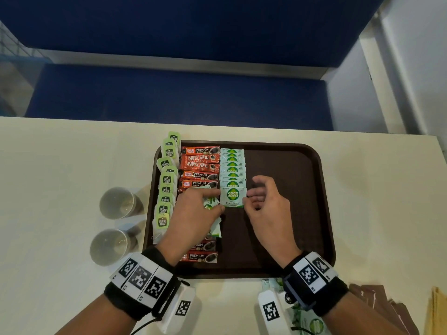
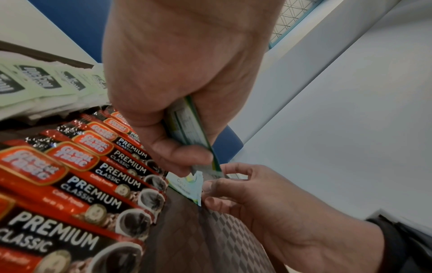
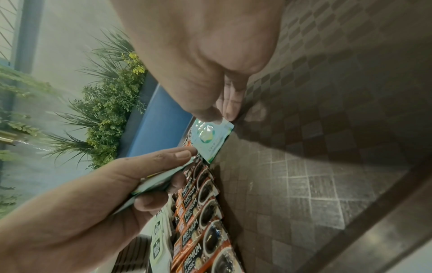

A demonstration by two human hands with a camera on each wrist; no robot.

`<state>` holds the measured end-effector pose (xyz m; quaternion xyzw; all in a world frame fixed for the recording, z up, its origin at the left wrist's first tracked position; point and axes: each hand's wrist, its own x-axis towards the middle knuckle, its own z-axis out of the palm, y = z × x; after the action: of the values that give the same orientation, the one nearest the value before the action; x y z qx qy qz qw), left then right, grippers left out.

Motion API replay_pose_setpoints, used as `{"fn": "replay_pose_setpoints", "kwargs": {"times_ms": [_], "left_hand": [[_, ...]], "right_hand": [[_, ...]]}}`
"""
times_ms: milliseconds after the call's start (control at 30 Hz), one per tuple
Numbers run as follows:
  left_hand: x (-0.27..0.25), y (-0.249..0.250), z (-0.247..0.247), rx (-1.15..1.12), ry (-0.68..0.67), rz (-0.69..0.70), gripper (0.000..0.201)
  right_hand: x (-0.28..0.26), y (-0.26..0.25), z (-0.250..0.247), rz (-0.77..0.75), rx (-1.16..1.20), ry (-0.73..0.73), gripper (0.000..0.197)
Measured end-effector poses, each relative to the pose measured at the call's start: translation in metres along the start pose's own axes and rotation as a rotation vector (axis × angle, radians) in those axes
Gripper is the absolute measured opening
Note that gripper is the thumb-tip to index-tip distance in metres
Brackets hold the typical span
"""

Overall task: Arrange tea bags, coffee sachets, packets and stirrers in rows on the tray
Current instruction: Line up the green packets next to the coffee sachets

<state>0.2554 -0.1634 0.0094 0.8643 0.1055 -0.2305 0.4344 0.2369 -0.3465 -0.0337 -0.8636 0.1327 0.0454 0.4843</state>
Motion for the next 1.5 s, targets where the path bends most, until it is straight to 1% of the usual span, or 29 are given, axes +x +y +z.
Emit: {"fn": "replay_pose_setpoints", "kwargs": {"times_ms": [400,500,567,600,633,667,733,767,833,933,1067,1233,1300,1400,1433,1500], "left_hand": [[0.003,-0.001,0.001,-0.018,0.024,0.026,0.043],[0.001,-0.004,-0.002,-0.100,0.075,0.027,0.041],[-0.001,-0.007,-0.004,-0.199,0.119,0.043,0.036],[-0.002,-0.007,-0.005,-0.246,0.140,0.053,0.034],[-0.003,-0.005,-0.005,-0.284,0.157,0.066,0.031],[-0.004,-0.003,-0.006,-0.313,0.167,0.080,0.029],[-0.005,0.002,-0.006,-0.374,0.157,0.106,0.024],[-0.006,0.004,-0.005,-0.414,0.138,0.113,0.022],[-0.007,0.009,-0.005,-0.458,0.097,0.120,0.021],[-0.010,0.010,-0.005,-0.456,0.079,0.125,0.027],[-0.011,-0.001,-0.009,-0.472,0.063,0.126,0.020],[-0.016,-0.005,-0.010,-0.460,0.008,0.075,0.017],[-0.016,-0.007,-0.010,-0.424,0.046,0.068,0.012],[-0.012,-0.013,-0.012,-0.342,0.139,0.076,0.006],[-0.010,-0.016,-0.013,-0.332,0.157,0.076,0.006],[-0.006,-0.021,-0.016,-0.313,0.173,0.079,0.006]], "right_hand": [[0.001,0.002,0.000,0.020,0.028,0.010,0.049],[-0.001,0.000,-0.002,0.027,0.045,0.048,0.047],[-0.005,-0.005,-0.004,0.002,0.057,0.107,0.040],[-0.009,-0.010,-0.007,0.001,0.088,0.112,0.036],[-0.013,-0.018,-0.009,0.022,0.153,0.075,0.032],[-0.017,-0.026,-0.012,0.066,0.226,-0.009,0.030],[-0.023,-0.042,-0.016,0.179,0.347,-0.238,0.033],[-0.025,-0.047,-0.017,0.224,0.403,-0.321,0.035],[-0.025,-0.052,-0.018,0.274,0.496,-0.380,0.037],[-0.021,-0.051,-0.022,0.320,0.574,-0.394,0.027],[-0.017,-0.046,-0.028,0.349,0.594,-0.360,0.019],[-0.016,-0.039,-0.030,0.336,0.546,-0.301,0.013],[-0.016,-0.036,-0.030,0.311,0.494,-0.250,0.011],[-0.014,-0.022,-0.033,0.290,0.380,-0.133,0.005],[-0.013,-0.015,-0.034,0.300,0.347,-0.113,0.004],[-0.012,-0.003,-0.032,0.334,0.303,-0.120,0.004]]}}
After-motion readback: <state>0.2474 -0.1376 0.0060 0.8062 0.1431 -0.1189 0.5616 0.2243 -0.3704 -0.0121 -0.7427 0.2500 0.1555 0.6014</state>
